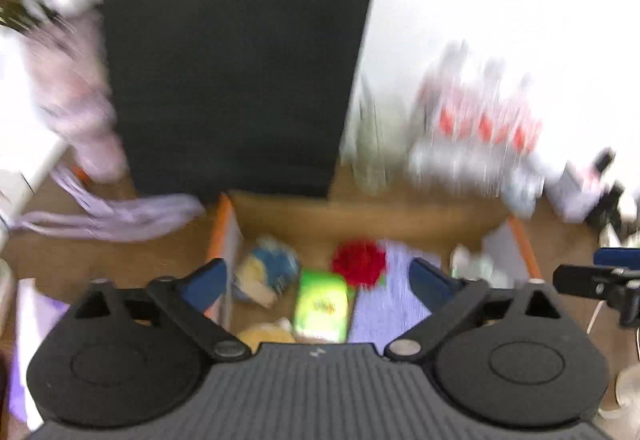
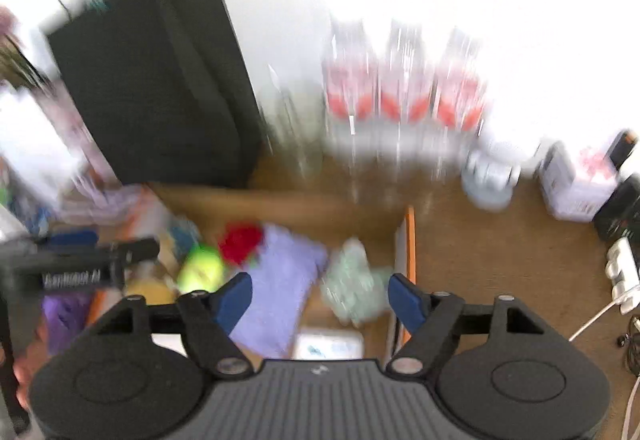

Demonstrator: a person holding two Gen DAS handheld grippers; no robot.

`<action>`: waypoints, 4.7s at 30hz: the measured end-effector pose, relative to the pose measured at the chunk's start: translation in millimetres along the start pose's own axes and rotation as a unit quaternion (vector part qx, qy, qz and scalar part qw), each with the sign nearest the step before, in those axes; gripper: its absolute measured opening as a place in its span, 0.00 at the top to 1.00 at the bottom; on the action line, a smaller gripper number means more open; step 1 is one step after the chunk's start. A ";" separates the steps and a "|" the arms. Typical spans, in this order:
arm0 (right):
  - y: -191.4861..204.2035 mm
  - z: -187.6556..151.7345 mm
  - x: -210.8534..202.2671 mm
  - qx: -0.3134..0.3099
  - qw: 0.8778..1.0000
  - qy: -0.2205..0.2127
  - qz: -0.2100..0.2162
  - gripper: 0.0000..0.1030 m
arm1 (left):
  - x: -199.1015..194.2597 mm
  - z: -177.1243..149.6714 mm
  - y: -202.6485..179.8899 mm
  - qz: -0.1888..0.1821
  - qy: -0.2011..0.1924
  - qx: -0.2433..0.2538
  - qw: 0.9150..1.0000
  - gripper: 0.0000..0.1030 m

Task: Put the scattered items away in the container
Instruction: 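Move both tools back toward the remaining items on the desk, then grasp the white round case with the right tool while the left tool grasps the black braided cable, then lift and carry the white case and cable over the cardboard box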

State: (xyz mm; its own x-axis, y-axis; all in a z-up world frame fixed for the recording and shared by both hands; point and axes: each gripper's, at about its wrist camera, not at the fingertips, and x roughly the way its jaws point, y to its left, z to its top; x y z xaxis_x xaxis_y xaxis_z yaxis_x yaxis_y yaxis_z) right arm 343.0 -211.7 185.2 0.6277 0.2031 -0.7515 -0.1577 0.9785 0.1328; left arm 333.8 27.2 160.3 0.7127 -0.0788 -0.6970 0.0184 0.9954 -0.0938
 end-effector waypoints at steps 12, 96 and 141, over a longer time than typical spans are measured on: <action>38.0 -143.0 -41.1 -0.033 0.969 -0.239 -0.050 0.15 | -92.6 -120.5 -11.9 0.052 -0.221 0.060 0.972 0.00; 87.1 -253.8 29.0 -0.012 0.988 -0.090 0.122 0.90 | -61.5 -249.6 57.8 -0.075 -0.063 0.022 0.995 0.24; 57.4 -401.9 -100.7 -0.069 0.992 -0.086 0.069 0.49 | -159.6 -357.3 9.8 -0.102 0.008 0.091 0.991 0.79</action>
State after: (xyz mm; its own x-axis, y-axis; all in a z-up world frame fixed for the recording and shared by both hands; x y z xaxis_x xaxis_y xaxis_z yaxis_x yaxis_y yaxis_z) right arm -35.7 -190.2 8.7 0.7116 0.3487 -0.6099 -0.3464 0.9294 0.1272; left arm -30.3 30.2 16.6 0.6699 -0.2784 -0.6882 0.2875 0.9520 -0.1053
